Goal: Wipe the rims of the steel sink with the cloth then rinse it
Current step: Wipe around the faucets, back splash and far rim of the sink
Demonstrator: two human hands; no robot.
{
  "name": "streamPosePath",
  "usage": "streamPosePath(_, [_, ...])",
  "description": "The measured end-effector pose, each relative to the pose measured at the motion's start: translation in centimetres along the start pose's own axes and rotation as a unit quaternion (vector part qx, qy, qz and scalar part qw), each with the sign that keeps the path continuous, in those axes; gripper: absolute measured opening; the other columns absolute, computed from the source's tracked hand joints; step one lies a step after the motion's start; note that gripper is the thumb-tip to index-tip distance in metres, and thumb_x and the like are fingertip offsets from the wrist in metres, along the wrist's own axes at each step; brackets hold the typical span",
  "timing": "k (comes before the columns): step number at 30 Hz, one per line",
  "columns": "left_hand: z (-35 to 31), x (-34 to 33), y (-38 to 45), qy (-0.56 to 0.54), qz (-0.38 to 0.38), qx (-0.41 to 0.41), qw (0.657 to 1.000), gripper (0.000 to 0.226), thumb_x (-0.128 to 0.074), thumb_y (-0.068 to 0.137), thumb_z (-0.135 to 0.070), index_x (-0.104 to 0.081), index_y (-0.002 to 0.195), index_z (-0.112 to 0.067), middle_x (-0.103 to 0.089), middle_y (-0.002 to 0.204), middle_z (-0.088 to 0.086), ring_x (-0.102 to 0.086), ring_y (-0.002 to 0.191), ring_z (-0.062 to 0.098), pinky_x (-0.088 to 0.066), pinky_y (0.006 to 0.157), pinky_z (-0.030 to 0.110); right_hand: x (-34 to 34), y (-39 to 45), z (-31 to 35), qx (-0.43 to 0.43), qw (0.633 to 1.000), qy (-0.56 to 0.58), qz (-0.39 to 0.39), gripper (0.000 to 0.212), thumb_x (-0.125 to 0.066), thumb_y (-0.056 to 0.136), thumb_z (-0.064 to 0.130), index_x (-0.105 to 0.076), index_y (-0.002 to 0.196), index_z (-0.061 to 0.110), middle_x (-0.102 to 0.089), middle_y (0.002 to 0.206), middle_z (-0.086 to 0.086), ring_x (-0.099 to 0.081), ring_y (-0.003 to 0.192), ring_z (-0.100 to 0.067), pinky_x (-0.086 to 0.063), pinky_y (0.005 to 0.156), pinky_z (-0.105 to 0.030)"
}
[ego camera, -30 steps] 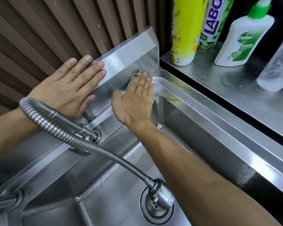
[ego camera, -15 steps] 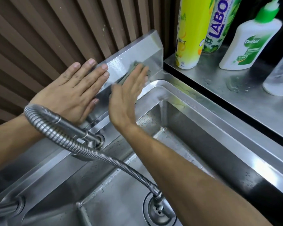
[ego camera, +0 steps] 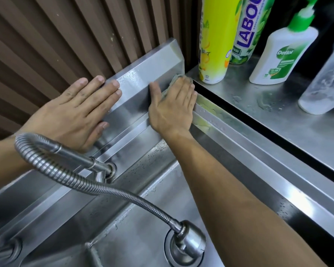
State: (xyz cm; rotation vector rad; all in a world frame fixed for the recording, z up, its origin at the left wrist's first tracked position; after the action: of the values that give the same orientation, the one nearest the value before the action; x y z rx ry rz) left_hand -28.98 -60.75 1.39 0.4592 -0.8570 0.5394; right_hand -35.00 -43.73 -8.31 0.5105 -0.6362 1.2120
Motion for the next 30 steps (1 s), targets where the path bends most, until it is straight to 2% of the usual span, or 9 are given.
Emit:
streamPosePath(4, [1.2, 0.4, 3.9, 0.030, 0.025, -0.068, 0.997, 0.064, -0.032, 0.104, -0.041, -0.042, 0.150, 0.002, -0.045, 0.150, 0.027, -0.032, 0.149, 0.045, -0.016, 0.126, 0.054, 0.5, -1.0, 0.4, 0.071, 0.979, -0.190, 0.025, 0.081, -0.024, 0.108, 0.048, 0.004, 0.159, -0.008, 0.006, 0.168, -0.030, 0.010, 0.158, -0.040, 0.008, 0.129, -0.046])
streamPosePath(9, [-1.2, -1.3, 9.9, 0.068, 0.042, -0.164, 0.983, 0.072, -0.022, 0.104, -0.043, -0.020, 0.160, 0.002, -0.022, 0.167, 0.023, -0.018, 0.156, 0.039, -0.012, 0.128, 0.053, 1.8, -1.3, 1.5, 0.111, 0.960, -0.256, -0.004, 0.086, -0.032, 0.097, 0.035, 0.009, 0.157, -0.011, 0.013, 0.166, -0.032, 0.012, 0.156, -0.044, 0.003, 0.129, -0.050])
streamPosePath(12, [-2.1, -2.9, 11.8, 0.098, 0.049, -0.175, 0.979, 0.073, -0.010, 0.104, -0.043, -0.004, 0.162, 0.000, -0.005, 0.171, 0.020, -0.008, 0.158, 0.036, -0.009, 0.128, 0.051, 0.9, -1.4, 0.1, 0.132, 0.960, -0.246, 0.012, 0.082, -0.033, 0.096, 0.030, 0.000, 0.158, -0.011, -0.002, 0.167, -0.031, -0.001, 0.158, -0.041, -0.002, 0.130, -0.048])
streamPosePath(15, [-2.2, -3.6, 12.2, 0.063, 0.062, -0.167, 0.982, 0.073, -0.017, 0.103, -0.041, -0.003, 0.162, 0.000, -0.002, 0.171, 0.019, -0.003, 0.159, 0.036, -0.007, 0.128, 0.052, 2.4, -0.9, -2.4, 0.083, 0.960, -0.267, 0.010, 0.079, -0.034, 0.087, 0.028, -0.023, 0.153, -0.013, -0.029, 0.160, -0.032, -0.020, 0.155, -0.042, -0.009, 0.130, -0.049])
streamPosePath(17, [-2.1, -3.6, 12.2, 0.039, 0.062, -0.154, 0.985, 0.072, -0.020, 0.103, -0.039, -0.005, 0.162, 0.000, -0.003, 0.171, 0.018, -0.002, 0.159, 0.035, -0.007, 0.128, 0.053, 3.5, -1.0, -2.3, 0.071, 0.960, -0.271, 0.022, 0.079, -0.030, 0.086, 0.028, -0.022, 0.153, -0.013, -0.024, 0.161, -0.034, -0.008, 0.156, -0.048, -0.004, 0.129, -0.053])
streamPosePath(20, [-2.1, -3.5, 12.2, 0.019, 0.056, -0.148, 0.987, 0.070, -0.022, 0.104, -0.037, -0.009, 0.162, -0.001, -0.005, 0.171, 0.018, -0.003, 0.159, 0.035, -0.008, 0.128, 0.054, 4.2, -1.9, -0.3, 0.117, 0.959, -0.257, -0.020, 0.084, -0.030, 0.091, 0.031, -0.003, 0.157, -0.014, 0.001, 0.166, -0.034, 0.007, 0.156, -0.047, 0.003, 0.129, -0.053])
streamPosePath(23, [-2.2, -3.3, 12.3, 0.017, 0.055, -0.151, 0.987, 0.070, -0.023, 0.103, -0.035, -0.008, 0.162, -0.001, -0.006, 0.171, 0.018, -0.002, 0.159, 0.035, -0.007, 0.128, 0.054, 3.0, -2.3, 0.0, 0.163, 0.959, -0.231, -0.015, 0.080, -0.035, 0.095, 0.027, -0.005, 0.159, -0.010, 0.000, 0.169, -0.027, 0.004, 0.158, -0.040, 0.004, 0.130, -0.048])
streamPosePath(27, [-2.2, -3.5, 12.3, 0.029, 0.055, -0.151, 0.987, 0.071, -0.023, 0.103, -0.035, -0.007, 0.162, 0.000, -0.004, 0.171, 0.019, 0.000, 0.159, 0.035, -0.006, 0.128, 0.054, 1.4, 0.1, -1.3, 0.133, 0.960, -0.247, -0.008, 0.074, -0.032, 0.100, 0.031, -0.013, 0.158, -0.010, -0.019, 0.165, -0.030, -0.017, 0.156, -0.042, -0.009, 0.129, -0.049])
streamPosePath(30, [-2.3, -3.2, 12.5, 0.014, 0.055, -0.146, 0.988, 0.070, -0.024, 0.102, -0.034, -0.008, 0.162, 0.000, -0.006, 0.171, 0.019, -0.001, 0.159, 0.036, -0.007, 0.128, 0.055, 0.2, -0.3, -0.6, 0.082, 0.968, -0.235, 0.016, 0.077, -0.024, 0.098, 0.031, 0.000, 0.157, -0.013, -0.004, 0.166, -0.035, -0.006, 0.157, -0.044, -0.006, 0.129, -0.051])
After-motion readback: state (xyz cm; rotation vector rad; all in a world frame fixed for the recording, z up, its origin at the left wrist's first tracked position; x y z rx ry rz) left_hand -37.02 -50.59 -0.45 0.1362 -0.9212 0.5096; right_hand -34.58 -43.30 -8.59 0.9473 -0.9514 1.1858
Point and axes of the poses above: each hand's wrist, its own y-axis towards the middle knuckle, its own x-axis out of the back of the hand, z = x × y, the point moved 8 cm from there along y, towards the middle knuckle
